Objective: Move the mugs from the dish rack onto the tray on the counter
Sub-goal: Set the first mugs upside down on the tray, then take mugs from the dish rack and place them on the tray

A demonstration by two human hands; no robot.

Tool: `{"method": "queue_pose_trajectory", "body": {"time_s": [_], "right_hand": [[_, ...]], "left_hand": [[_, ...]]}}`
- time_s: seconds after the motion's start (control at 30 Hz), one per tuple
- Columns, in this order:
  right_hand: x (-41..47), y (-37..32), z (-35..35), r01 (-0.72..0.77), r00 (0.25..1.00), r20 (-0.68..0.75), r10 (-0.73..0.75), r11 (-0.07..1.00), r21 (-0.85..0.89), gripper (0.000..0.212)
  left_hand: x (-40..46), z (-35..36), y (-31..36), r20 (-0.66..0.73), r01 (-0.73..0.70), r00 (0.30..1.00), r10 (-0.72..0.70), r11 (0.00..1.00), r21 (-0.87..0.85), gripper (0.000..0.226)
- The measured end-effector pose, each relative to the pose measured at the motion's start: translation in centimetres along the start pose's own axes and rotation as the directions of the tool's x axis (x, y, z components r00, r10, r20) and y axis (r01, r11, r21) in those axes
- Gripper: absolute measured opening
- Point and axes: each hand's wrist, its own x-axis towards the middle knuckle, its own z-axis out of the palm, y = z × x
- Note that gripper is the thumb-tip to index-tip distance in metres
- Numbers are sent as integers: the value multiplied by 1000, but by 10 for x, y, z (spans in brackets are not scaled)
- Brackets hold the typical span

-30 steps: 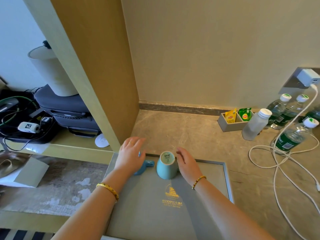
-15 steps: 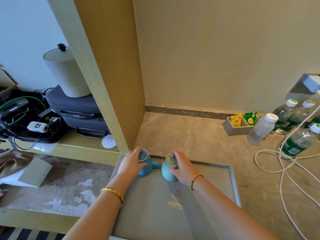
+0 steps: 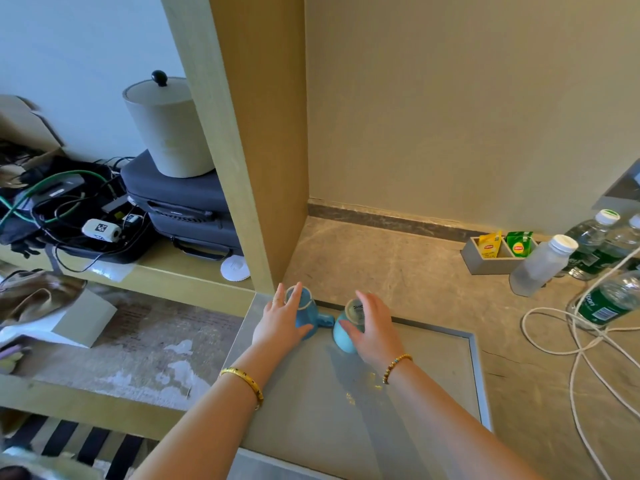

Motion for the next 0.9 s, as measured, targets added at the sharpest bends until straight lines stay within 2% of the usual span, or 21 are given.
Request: {"method": "queue_pose_trajectory", "body": {"time_s": [0.07, 0.13, 0.23, 0.4, 0.57, 0.73, 0.9], "right_hand": [[-1, -12, 3, 87, 984, -151, -97, 994, -69, 47], [0, -28, 7, 162, 953, -243, -183, 981, -103, 31], [-2, -62, 20, 239, 931, -262, -254, 967, -89, 8], [-15, -119, 63, 384, 918, -85, -388, 922, -58, 10], [-42, -176, 131, 468, 879, 112, -464, 884, -16, 17], [-80, -232, 217, 513, 806, 339, -485, 859, 9, 22], [-118, -272, 301, 500, 741, 514, -431, 866, 6, 23]], "left_hand": [[-9, -2, 0, -106, -5, 994, 1, 999, -35, 66], [-18, -8, -5, -219, -31, 976, 5, 993, -116, 53], [-30, -20, -22, -262, -47, 965, -7, 978, -202, 46], [-61, -37, -72, -284, 59, 949, -138, 961, -269, 38], [-110, -47, -157, -264, 211, 921, -287, 937, -280, 31], [-175, -43, -261, -180, 373, 877, -446, 867, -331, 32], [-232, -33, -352, -121, 477, 834, -539, 813, -335, 28]]}}
